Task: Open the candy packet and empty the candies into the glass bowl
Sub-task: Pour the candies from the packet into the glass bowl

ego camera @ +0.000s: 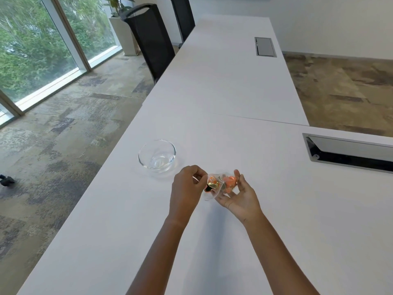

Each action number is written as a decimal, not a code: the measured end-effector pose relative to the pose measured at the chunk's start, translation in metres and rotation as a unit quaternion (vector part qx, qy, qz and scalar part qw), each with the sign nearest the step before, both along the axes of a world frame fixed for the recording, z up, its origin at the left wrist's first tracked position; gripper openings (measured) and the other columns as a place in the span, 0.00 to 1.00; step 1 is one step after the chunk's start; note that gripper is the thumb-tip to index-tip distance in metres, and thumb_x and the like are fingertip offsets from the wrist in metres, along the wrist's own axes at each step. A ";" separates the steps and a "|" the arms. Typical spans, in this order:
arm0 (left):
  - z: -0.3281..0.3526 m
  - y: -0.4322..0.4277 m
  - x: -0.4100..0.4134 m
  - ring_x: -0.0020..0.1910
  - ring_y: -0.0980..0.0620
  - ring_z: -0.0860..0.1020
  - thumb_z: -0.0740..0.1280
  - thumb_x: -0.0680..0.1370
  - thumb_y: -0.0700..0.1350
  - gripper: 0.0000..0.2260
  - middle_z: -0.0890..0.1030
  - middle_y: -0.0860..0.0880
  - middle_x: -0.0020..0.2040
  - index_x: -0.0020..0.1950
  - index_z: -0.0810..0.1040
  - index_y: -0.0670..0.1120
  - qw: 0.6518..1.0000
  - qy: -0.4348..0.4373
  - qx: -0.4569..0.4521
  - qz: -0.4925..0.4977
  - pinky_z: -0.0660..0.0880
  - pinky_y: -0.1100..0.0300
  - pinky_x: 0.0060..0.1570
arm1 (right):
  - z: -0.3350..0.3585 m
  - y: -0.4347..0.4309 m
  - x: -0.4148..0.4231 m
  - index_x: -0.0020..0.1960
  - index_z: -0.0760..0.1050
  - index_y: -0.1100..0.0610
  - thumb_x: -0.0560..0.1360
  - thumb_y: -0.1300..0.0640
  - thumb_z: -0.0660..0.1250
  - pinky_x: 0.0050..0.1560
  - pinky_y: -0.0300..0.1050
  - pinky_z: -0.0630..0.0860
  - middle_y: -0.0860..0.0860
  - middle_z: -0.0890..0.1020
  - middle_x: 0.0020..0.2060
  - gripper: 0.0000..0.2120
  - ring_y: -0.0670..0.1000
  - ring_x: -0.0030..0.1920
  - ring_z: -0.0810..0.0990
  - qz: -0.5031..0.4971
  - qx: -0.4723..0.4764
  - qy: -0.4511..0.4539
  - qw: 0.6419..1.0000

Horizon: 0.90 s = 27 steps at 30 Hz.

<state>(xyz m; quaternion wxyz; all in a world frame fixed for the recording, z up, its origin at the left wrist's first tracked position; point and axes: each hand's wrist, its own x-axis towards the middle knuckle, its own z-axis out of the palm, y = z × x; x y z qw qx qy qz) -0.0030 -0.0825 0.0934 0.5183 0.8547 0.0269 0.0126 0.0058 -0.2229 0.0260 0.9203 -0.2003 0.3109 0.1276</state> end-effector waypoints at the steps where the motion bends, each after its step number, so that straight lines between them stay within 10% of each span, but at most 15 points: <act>1: 0.002 0.001 0.001 0.28 0.63 0.74 0.66 0.73 0.38 0.11 0.78 0.51 0.37 0.33 0.74 0.49 1.000 -0.009 -0.009 -0.006 0.68 0.76 0.29 | -0.001 0.003 0.000 0.42 0.82 0.50 0.77 0.50 0.62 0.49 0.54 0.77 0.59 0.76 0.52 0.11 0.62 0.49 0.78 -0.009 0.008 -0.025 1.000; 11: 0.024 -0.005 0.005 0.34 0.67 0.75 0.66 0.74 0.39 0.11 0.77 0.59 0.37 0.35 0.74 0.54 0.994 -0.081 -0.049 -0.059 0.70 0.76 0.32 | -0.004 0.042 -0.005 0.58 0.74 0.45 0.71 0.37 0.58 0.54 0.56 0.77 0.54 0.82 0.55 0.20 0.57 0.57 0.79 -0.045 0.085 -0.178 0.979; 22: -0.005 0.027 0.027 0.35 0.59 0.75 0.65 0.75 0.38 0.06 0.80 0.53 0.41 0.40 0.77 0.47 0.999 -0.019 -0.024 0.030 0.68 0.77 0.34 | 0.000 0.038 0.027 0.40 0.78 0.53 0.78 0.48 0.56 0.43 0.64 0.79 0.58 0.78 0.50 0.16 0.63 0.54 0.75 -0.031 0.029 -0.088 0.995; 27: -0.024 0.056 0.045 0.48 0.46 0.79 0.62 0.76 0.39 0.08 0.82 0.45 0.50 0.49 0.80 0.39 0.983 0.032 -0.046 0.177 0.78 0.49 0.52 | 0.004 0.050 0.049 0.37 0.70 0.56 0.77 0.53 0.59 0.49 0.60 0.72 0.53 0.74 0.37 0.12 0.57 0.39 0.74 -0.003 -0.041 -0.025 0.999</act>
